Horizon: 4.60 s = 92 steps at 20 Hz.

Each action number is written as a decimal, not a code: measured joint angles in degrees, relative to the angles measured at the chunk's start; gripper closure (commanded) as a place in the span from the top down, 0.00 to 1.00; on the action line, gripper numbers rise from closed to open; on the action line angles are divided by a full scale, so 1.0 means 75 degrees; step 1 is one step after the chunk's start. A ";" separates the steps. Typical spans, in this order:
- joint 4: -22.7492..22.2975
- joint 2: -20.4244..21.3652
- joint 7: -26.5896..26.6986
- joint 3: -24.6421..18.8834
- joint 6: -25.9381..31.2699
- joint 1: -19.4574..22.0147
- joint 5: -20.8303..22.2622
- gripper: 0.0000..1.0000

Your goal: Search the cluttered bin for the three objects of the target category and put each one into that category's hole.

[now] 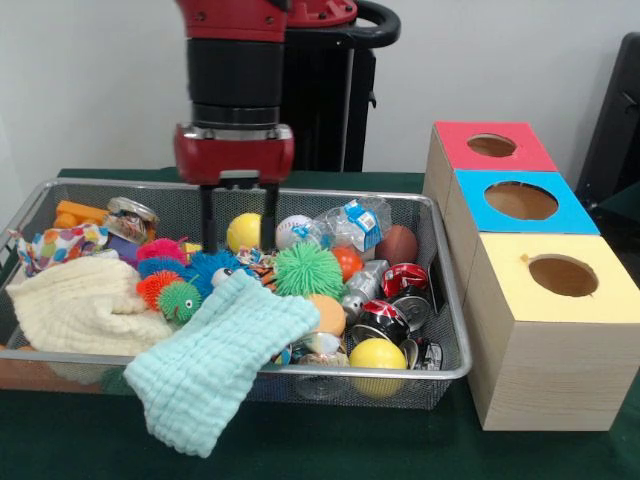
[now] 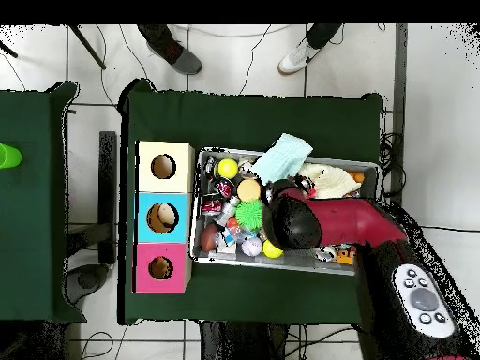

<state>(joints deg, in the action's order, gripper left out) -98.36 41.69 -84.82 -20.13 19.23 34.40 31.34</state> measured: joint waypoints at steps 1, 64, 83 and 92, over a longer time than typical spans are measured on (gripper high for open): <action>-0.0019 0.0068 0.0000 0.0066 -0.0002 -0.0177 0.0000 1.00; -0.1015 -0.0781 -0.0074 0.3934 -0.3176 -0.2475 -0.0904 1.00; -0.1032 -0.1509 -0.0074 0.4190 -0.3251 -0.1924 -0.1135 1.00; -0.1286 -0.1447 -0.0074 0.3935 -0.2377 -0.1393 -0.1327 1.00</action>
<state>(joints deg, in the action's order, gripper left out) -108.00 30.83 -85.38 9.38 1.40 23.95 21.39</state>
